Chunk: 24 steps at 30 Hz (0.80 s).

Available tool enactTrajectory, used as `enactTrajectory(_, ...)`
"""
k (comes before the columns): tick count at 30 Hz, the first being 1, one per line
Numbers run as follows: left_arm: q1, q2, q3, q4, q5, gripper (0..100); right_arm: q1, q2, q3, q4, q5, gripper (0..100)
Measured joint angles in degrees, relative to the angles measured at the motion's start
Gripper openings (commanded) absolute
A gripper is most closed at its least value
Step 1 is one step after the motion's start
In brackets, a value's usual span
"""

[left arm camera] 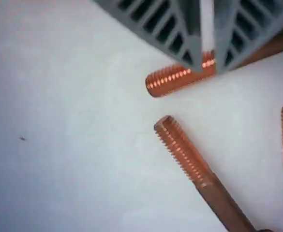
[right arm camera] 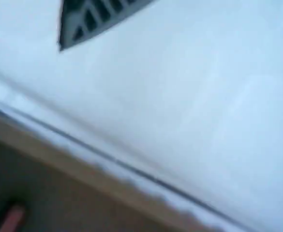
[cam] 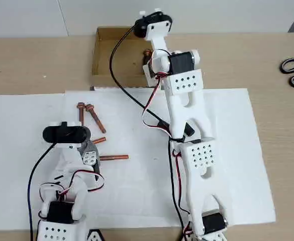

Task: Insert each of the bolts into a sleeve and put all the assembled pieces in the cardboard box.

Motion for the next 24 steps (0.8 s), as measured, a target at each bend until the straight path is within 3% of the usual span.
enactTrajectory(12,0.0,0.0,0.0,0.0,0.0,1,-0.9,-21.5,36.0,0.0,14.8,15.8)
enactTrajectory(24,0.0,0.0,0.0,0.0,0.0,1,-1.1,-25.5,49.3,0.0,21.9,15.8)
